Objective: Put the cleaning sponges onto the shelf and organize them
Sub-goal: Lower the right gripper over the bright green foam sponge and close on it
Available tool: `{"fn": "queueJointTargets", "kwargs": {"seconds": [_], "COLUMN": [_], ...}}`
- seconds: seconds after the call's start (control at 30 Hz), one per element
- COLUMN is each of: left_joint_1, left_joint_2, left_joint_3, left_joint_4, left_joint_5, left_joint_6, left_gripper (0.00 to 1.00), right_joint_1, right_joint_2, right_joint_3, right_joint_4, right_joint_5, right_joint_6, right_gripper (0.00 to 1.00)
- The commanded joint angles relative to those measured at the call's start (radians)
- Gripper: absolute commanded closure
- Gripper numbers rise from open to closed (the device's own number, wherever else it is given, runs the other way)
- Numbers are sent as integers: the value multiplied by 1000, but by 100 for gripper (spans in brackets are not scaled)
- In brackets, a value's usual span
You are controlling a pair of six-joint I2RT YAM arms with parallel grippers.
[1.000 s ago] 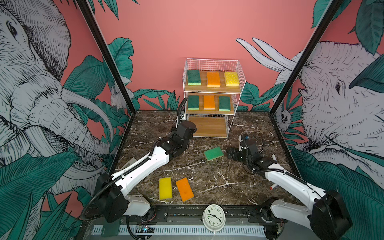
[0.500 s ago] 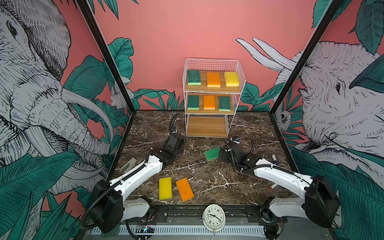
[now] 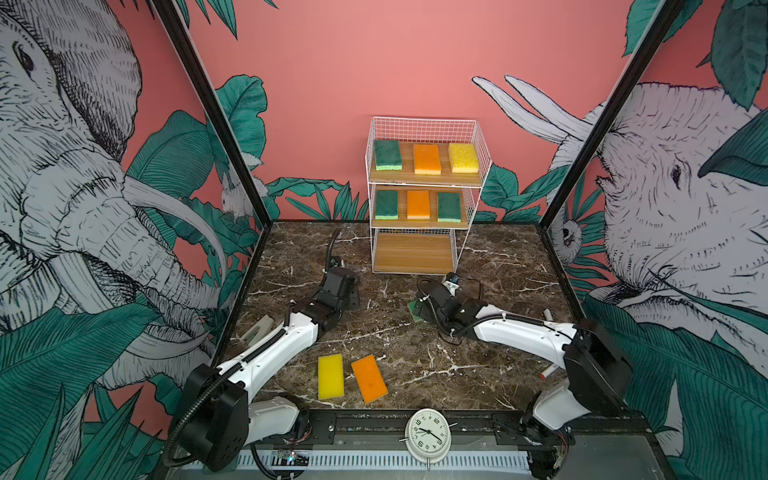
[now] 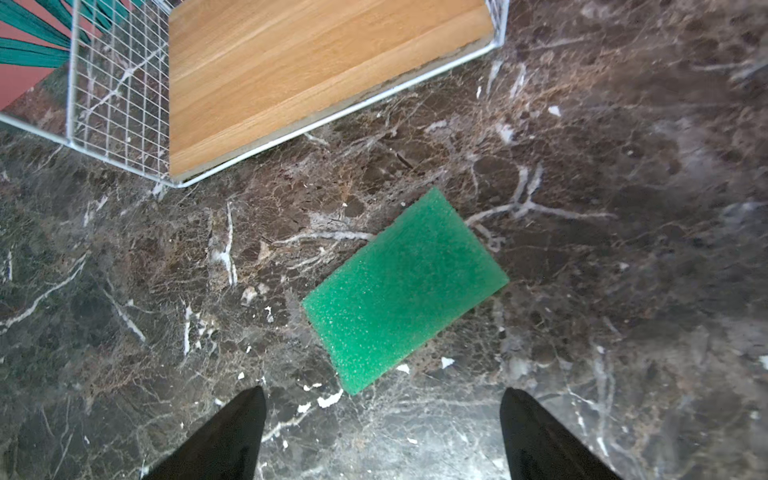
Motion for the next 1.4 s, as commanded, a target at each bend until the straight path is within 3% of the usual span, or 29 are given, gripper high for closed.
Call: {"fn": "queueJointTargets", "kwargs": {"seconds": [0.0,0.53,0.73,1.13,1.37], "left_joint_1": [17,93,105,175,185], "left_joint_2": [-40,-46,-49,-108,-107], "left_joint_3": [-29,-77,-84,-148,-148], "left_joint_4": [18,63,79,163,162], "left_joint_5": [49,141,83,69,62], "left_joint_6": [-13,-33,-76,-187,-187], "left_gripper": [44,42,42,42,42], "right_joint_1": [2,16,15,-20,-21], "right_joint_2": [70,222,258,303,309], "right_joint_3": [34,176,212,268,283], "right_joint_4": [3,-42,-70,-143,-157], "right_joint_5": [-53,-44,-40,-61,-45], "right_joint_6": [102,171,139,169,182], "right_gripper": [10,6,6,6,5]}}
